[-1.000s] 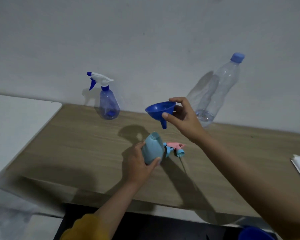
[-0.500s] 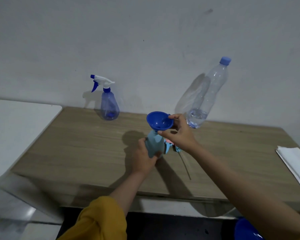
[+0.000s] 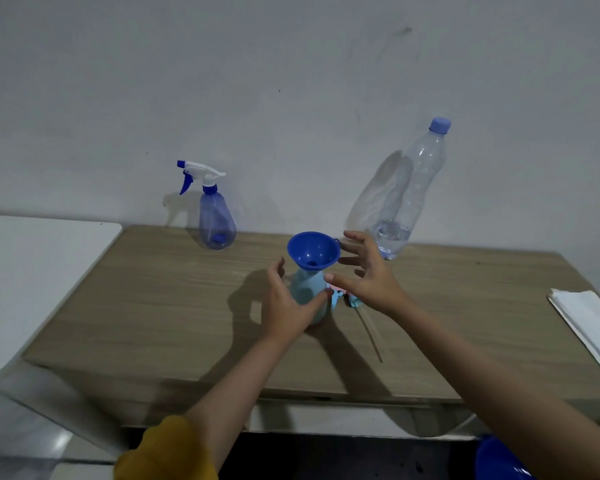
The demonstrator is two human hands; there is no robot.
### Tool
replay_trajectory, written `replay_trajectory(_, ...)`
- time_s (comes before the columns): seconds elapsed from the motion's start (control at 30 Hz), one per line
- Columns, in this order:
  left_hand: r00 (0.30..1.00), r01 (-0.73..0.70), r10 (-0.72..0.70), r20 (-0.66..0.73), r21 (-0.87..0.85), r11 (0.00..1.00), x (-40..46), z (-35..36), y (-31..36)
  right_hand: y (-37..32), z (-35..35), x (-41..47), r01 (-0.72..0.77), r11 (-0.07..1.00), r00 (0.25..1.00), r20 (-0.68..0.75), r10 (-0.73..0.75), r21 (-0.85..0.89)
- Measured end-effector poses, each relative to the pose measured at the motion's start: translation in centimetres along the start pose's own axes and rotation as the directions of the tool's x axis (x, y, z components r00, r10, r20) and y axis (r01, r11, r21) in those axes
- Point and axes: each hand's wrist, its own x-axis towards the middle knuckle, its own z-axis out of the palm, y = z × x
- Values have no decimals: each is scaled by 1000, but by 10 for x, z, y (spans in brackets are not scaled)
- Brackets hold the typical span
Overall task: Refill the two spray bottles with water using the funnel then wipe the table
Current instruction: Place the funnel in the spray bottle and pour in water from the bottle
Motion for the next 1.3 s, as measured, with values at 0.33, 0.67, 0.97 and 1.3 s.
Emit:
replay_trajectory(0.33, 987, -119, 121, -104, 28, 993, 20, 6, 49, 1, -63, 17, 74, 993, 966, -239, -95, -97)
replay_trajectory(0.67, 933, -82, 173, -314, 284, 955, 26, 19, 78, -9, -155, 87, 197, 942, 883, -369, -291, -270)
replay_trajectory(0.97, 908, -246, 328, -262, 303, 921, 72, 123, 152, -35, -212, 152, 360, 844, 785, -359, -505, -399)
replay_trajectory(1.3, 972, -157, 189, -141, 207, 966, 137, 221, 159, -22, -231, 188, 487, 749, 760, -204, -617, -449)
